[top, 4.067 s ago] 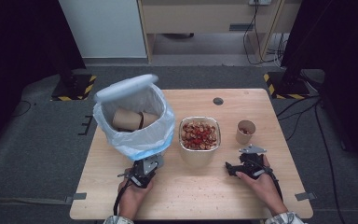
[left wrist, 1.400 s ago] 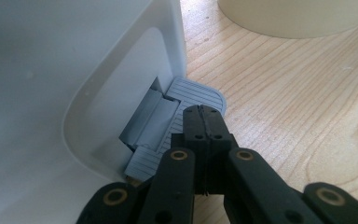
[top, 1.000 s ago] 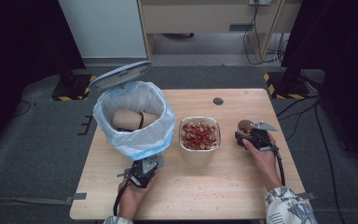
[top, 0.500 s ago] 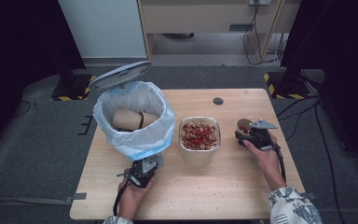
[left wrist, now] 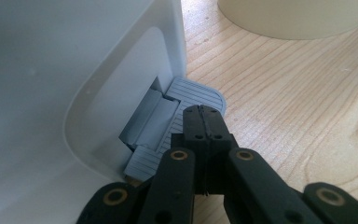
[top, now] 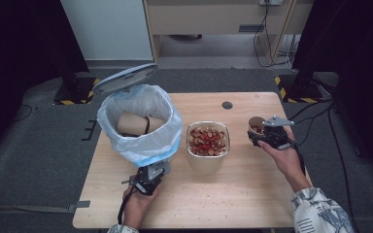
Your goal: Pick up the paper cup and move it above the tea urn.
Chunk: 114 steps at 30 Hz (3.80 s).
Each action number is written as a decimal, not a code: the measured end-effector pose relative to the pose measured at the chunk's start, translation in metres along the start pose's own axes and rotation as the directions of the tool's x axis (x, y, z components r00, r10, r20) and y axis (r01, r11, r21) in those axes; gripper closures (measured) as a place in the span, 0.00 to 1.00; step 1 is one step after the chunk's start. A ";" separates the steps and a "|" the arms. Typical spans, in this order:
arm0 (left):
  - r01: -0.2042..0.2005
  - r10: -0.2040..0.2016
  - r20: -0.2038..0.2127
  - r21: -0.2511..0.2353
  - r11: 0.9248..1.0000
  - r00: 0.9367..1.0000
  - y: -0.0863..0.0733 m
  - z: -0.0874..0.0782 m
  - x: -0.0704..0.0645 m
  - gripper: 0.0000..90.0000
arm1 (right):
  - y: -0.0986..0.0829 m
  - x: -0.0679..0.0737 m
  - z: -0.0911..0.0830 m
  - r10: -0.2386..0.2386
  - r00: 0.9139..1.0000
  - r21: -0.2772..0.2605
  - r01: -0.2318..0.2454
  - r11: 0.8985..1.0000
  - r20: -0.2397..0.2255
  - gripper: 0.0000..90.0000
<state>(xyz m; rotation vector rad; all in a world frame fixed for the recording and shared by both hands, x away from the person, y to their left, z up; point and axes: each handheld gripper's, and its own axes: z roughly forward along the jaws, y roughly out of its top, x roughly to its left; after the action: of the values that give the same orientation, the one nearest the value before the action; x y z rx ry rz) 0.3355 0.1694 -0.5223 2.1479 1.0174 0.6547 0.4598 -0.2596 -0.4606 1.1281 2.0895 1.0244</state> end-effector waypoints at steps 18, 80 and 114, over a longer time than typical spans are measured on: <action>0.006 -0.006 0.006 -0.001 1.000 1.000 0.000 0.000 0.001 1.00 | 0.042 -0.005 -0.016 -0.135 0.990 -0.021 0.135 0.991 -0.026 0.39; 0.008 -0.007 0.012 -0.007 1.000 1.000 -0.001 0.000 0.002 1.00 | 0.157 0.028 -0.037 -0.425 0.902 -0.138 0.412 0.901 -0.083 0.39; 0.019 -0.018 0.019 -0.010 1.000 1.000 -0.001 0.000 0.002 1.00 | 0.162 0.030 -0.042 -0.467 0.883 -0.159 0.455 0.876 -0.045 0.39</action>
<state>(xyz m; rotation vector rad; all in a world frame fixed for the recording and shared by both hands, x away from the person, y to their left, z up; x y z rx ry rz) 0.3359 0.1712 -0.5228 2.1299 1.0212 0.6287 0.4852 -0.1916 -0.3072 0.4801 2.1597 0.9731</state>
